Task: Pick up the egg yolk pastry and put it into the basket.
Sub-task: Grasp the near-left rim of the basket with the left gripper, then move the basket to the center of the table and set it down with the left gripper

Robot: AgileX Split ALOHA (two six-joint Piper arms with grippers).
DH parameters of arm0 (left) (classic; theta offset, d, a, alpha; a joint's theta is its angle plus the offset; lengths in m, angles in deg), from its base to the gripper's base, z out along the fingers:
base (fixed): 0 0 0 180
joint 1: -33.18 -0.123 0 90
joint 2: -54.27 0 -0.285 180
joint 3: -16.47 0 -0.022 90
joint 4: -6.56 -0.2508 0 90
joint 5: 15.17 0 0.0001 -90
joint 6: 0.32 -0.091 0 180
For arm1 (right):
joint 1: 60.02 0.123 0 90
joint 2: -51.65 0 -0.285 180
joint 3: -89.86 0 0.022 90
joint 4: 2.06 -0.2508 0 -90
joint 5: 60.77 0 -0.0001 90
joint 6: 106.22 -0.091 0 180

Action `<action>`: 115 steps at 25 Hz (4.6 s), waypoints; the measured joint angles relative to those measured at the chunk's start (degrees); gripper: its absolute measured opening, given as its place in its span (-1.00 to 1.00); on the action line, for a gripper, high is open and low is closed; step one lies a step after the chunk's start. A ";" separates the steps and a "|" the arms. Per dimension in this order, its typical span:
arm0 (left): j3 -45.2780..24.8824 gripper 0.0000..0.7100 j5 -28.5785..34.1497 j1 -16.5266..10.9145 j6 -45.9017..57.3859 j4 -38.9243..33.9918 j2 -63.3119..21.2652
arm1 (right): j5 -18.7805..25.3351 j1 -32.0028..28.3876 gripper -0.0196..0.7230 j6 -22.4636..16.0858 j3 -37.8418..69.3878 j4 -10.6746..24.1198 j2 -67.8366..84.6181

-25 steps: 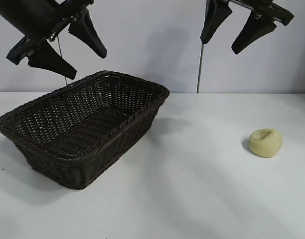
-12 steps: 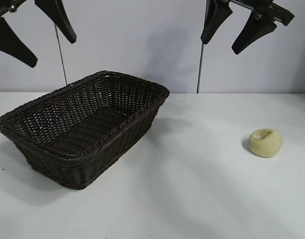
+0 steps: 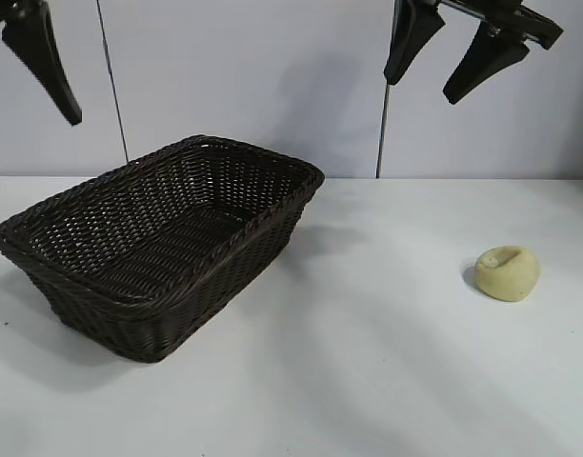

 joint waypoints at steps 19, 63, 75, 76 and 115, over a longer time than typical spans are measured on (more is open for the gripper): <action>-3.92 0.43 -12.95 3.66 21.27 -7.26 5.96 | 0.19 0.00 0.39 -0.68 0.00 0.00 0.00; -0.72 -0.72 -15.69 2.70 20.68 -11.13 10.75 | 0.08 0.00 0.39 -1.09 0.00 1.04 0.00; 14.64 -0.72 1.00 -1.24 -14.08 1.14 15.84 | 0.08 0.00 0.39 -1.09 0.00 1.04 0.00; 16.13 -0.72 2.20 -1.24 -16.83 1.52 16.83 | 0.08 0.00 0.39 -1.09 0.00 1.04 0.00; 29.62 -0.32 3.23 -1.24 -35.90 5.86 35.97 | -0.04 0.00 0.39 -1.32 0.00 1.04 0.00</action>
